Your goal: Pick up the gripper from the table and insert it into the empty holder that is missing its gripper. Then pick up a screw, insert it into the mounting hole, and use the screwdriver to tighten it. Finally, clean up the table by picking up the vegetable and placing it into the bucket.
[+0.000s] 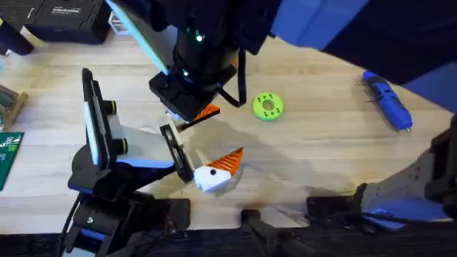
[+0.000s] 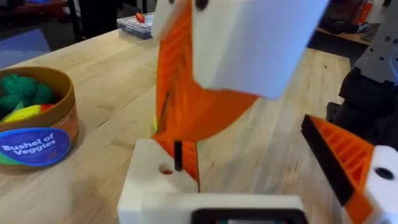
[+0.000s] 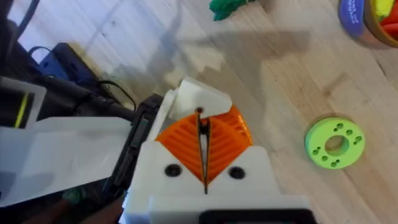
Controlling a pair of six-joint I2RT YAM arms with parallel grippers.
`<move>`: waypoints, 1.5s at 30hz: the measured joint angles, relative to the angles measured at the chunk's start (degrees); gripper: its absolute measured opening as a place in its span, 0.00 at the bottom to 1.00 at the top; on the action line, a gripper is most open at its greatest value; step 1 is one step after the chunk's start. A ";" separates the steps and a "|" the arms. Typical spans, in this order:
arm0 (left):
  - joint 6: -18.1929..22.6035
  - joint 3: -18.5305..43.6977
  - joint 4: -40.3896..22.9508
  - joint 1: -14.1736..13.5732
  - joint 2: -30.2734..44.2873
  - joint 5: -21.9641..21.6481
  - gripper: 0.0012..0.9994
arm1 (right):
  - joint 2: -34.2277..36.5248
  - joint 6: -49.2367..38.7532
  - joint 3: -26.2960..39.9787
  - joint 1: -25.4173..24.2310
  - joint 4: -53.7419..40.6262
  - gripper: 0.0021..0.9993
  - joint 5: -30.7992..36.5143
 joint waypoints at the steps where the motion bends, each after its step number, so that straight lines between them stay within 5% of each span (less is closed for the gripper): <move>1: 0.00 0.00 -0.01 0.00 0.00 0.00 0.99 | 0.00 0.00 0.00 0.00 -0.02 0.01 0.26; 41: -0.34 0.00 -0.02 0.00 -0.02 0.17 0.99 | 2.51 -0.02 0.39 1.07 0.16 0.01 0.73; 42: -0.23 0.00 -0.01 0.00 -0.01 0.17 0.99 | 2.52 0.02 0.39 1.07 0.10 0.08 0.63; 45: -0.26 0.00 -0.02 0.00 0.00 0.04 0.99 | 2.62 0.00 0.39 1.01 -0.31 0.50 1.04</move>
